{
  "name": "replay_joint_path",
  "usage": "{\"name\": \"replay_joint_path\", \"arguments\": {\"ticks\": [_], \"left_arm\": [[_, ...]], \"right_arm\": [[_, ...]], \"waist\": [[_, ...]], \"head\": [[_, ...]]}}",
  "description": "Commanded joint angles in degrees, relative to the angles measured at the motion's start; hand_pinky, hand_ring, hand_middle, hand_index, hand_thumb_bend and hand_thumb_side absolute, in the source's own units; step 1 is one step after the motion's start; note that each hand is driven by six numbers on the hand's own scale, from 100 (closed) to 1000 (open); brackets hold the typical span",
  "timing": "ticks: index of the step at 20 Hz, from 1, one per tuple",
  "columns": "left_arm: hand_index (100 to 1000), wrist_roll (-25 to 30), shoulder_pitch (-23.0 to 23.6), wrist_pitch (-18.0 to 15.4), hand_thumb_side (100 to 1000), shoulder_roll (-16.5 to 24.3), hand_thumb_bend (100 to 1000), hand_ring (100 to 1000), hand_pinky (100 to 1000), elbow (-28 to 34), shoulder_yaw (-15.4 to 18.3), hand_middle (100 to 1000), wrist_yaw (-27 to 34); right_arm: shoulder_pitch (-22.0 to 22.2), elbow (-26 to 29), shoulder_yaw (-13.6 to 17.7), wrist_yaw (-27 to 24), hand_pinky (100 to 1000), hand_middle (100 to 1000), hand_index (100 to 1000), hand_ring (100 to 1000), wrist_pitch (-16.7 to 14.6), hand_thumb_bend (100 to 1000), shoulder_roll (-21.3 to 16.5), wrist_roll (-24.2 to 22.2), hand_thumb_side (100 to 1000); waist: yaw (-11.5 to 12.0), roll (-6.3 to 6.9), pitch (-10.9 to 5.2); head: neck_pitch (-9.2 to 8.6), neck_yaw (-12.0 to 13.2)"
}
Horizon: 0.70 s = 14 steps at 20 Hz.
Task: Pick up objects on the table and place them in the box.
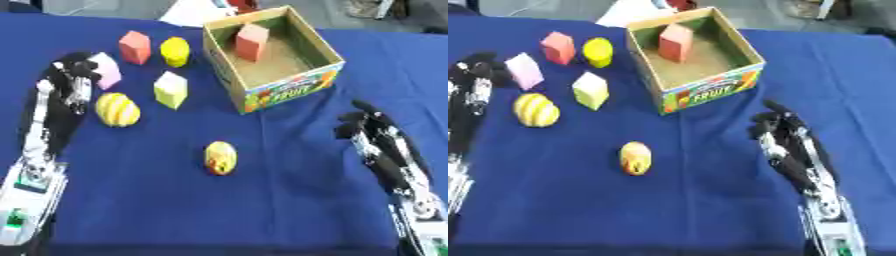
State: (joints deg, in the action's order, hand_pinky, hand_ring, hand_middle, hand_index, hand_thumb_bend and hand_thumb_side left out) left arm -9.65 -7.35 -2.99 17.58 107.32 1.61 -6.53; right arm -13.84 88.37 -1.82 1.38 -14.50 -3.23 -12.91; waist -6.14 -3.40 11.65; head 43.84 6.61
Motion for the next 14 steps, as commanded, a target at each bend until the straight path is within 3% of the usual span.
{"name": "replay_joint_path", "arguments": {"ticks": [1,9,14], "left_arm": [[815,0.2,-0.7,0.0,675,0.7,100,670,742,1.3,0.0,657,-0.3],[820,1.4,-1.9,0.2,634,3.3,100,673,745,1.3,-0.6,660,-0.8],[841,6.4,-5.6,0.4,523,10.6,100,682,756,1.2,-3.6,670,-2.5]], "right_arm": [[-0.4,1.4,0.3,0.0,645,659,903,644,-0.1,100,-0.3,0.3,433],[-0.4,1.4,0.2,0.0,645,659,903,643,0.0,100,-0.3,0.3,432],[-0.4,1.2,0.1,0.1,645,659,903,643,-0.1,100,-0.6,0.2,433]], "waist": [[-0.1,0.69,-1.68],[-0.2,0.79,-1.76],[-0.3,1.08,-2.04]], "head": [[0.28,0.0],[0.28,0.0],[0.28,-0.1]]}}
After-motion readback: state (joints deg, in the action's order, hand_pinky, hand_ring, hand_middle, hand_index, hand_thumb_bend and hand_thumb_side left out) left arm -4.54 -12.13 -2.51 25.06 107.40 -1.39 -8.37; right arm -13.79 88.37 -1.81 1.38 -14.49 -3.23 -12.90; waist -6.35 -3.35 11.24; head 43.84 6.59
